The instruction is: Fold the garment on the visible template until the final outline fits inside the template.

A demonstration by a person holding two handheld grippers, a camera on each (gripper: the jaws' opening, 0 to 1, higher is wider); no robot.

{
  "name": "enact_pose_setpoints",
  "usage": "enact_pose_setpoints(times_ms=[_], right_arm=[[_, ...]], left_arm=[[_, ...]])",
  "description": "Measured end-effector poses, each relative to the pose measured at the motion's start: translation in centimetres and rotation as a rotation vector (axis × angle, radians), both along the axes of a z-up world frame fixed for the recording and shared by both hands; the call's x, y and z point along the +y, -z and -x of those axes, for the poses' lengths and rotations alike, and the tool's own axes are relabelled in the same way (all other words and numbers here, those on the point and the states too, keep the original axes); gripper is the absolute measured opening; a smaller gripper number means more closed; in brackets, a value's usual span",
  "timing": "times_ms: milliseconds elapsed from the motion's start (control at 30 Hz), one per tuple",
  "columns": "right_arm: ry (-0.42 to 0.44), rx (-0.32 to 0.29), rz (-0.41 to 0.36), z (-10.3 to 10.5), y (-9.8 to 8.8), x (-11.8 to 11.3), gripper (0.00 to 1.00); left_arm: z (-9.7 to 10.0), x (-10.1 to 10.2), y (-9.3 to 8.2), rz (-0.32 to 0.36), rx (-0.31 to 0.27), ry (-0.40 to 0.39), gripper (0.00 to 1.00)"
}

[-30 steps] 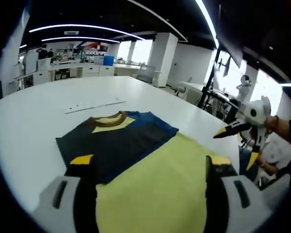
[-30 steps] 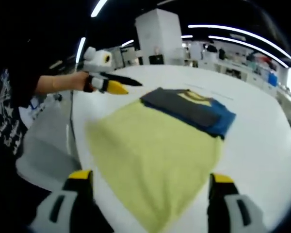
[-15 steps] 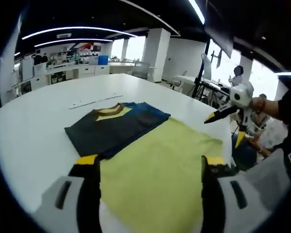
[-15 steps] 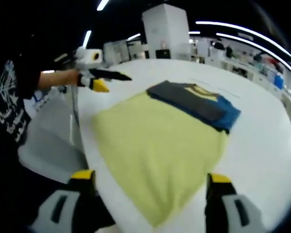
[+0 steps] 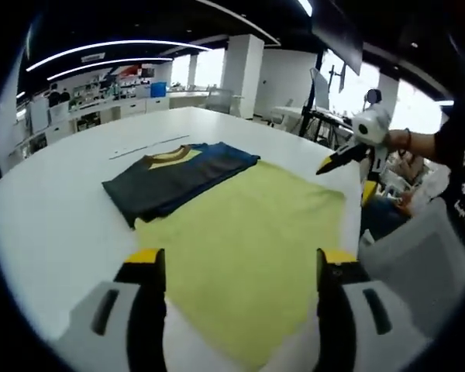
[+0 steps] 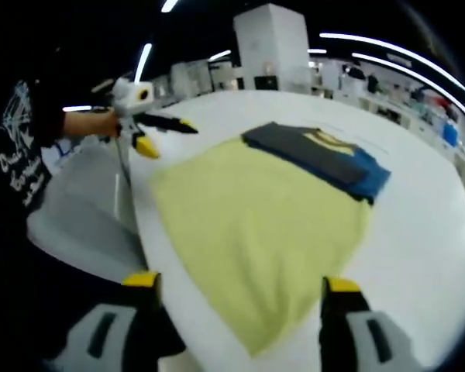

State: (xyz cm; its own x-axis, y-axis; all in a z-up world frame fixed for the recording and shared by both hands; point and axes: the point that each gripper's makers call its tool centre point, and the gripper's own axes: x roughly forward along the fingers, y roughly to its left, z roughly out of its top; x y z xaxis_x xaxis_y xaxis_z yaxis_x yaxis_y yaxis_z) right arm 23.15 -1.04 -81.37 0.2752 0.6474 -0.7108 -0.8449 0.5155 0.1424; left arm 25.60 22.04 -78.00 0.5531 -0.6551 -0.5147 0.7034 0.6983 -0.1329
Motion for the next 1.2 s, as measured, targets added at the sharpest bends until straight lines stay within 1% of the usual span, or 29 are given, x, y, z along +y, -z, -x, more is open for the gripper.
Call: enact_pose_setpoints(times_ms=[100,167,300,333,467,533,600,633,733,867,933,1000,1033,1067,1133,1200], right_arm=[[-0.017,0.002,0.014,0.4,0.4,-0.1,0.81],[-0.023,0.005,0.021,0.5,0.7,-0.2,0.79],[-0.022,-0.008,0.039,0.3,1.3,-0.7,0.73],[-0.021,-0.010,0.039,0.3,1.4,-0.8,0.72],[-0.019,-0.008,0.041,0.3,1.9,-1.0,0.68],[-0.021,-0.007,0.055,0.4,2.3,-1.3,0.66],[-0.030,-0.013,0.077,0.5,2.7,-1.6,0.64],[-0.033,-0.028,0.100,0.4,3.0,-1.8,0.63],[-0.026,-0.043,0.107,0.3,3.1,-2.0,0.59],[-0.033,-0.043,0.104,0.4,3.2,-2.0,0.57],[-0.055,-0.048,0.121,0.6,3.3,-2.2,0.57],[-0.059,-0.052,0.128,0.5,3.4,-2.3,0.56],[-0.061,-0.052,0.128,0.5,3.4,-2.3,0.56],[-0.062,-0.053,0.129,0.4,3.4,-2.3,0.55],[-0.067,-0.065,0.136,0.3,3.6,-2.5,0.53],[-0.077,-0.083,0.145,0.2,3.6,-2.6,0.51]], left_arm=[[0.8,0.3,0.9,-0.023,0.014,0.015,0.76],[1.3,0.4,1.5,-0.029,0.029,0.021,0.76],[2.3,0.4,2.4,-0.037,0.047,0.043,0.73],[2.6,0.6,2.8,-0.048,0.058,0.054,0.72],[3.3,1.0,3.6,-0.078,0.066,0.078,0.66],[3.4,1.2,3.9,-0.083,0.070,0.081,0.65],[3.8,1.2,4.4,-0.095,0.070,0.096,0.64],[4.1,1.4,4.7,-0.111,0.077,0.108,0.64],[4.6,1.4,5.2,-0.122,0.087,0.115,0.61],[4.8,1.5,5.5,-0.144,0.087,0.128,0.60],[4.7,1.5,5.6,-0.140,0.088,0.128,0.60],[4.7,1.8,6.0,-0.159,0.088,0.131,0.59],[4.6,1.8,5.9,-0.160,0.072,0.138,0.58],[4.6,1.9,5.9,-0.158,0.076,0.132,0.57],[4.4,2.1,5.9,-0.150,0.077,0.124,0.56],[4.4,2.2,6.0,-0.171,0.068,0.133,0.54]])
